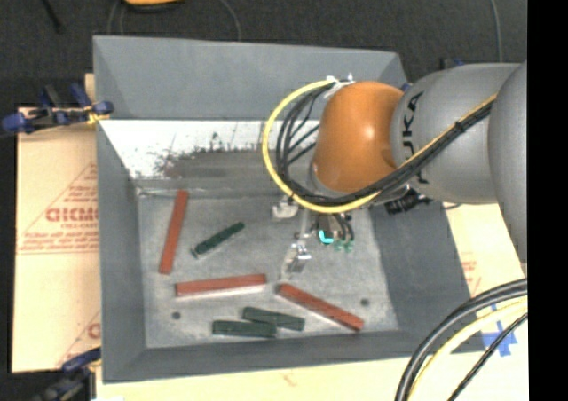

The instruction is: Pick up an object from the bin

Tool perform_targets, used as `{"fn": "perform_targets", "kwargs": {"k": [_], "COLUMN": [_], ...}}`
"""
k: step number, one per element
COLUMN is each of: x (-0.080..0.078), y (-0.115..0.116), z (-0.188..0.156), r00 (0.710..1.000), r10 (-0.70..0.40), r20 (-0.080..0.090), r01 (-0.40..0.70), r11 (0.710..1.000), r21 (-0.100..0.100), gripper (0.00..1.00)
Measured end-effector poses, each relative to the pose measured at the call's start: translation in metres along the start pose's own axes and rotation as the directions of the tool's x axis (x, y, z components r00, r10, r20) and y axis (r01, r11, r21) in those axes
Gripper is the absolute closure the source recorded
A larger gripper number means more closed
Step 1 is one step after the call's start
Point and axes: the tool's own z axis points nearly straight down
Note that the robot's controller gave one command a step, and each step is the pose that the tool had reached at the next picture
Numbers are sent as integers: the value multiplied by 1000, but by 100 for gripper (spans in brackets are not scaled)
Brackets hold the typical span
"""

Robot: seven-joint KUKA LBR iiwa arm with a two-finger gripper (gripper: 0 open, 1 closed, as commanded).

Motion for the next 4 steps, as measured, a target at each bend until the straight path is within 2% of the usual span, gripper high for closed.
{"fn": "perform_targets", "kwargs": {"k": [1,2,3,4], "x": [-2,83,83,50], "y": [0,39,39,91], "z": [-4,56,56,-142], "r00": [1000,948,948,934], "r10": [1,-319,-317,-356], "r20": [7,27,27,10], "r01": [-1,318,317,356], "r11": [1000,948,948,934], "r21": [0,10,10,3], "gripper": [0,100,100,100]}}
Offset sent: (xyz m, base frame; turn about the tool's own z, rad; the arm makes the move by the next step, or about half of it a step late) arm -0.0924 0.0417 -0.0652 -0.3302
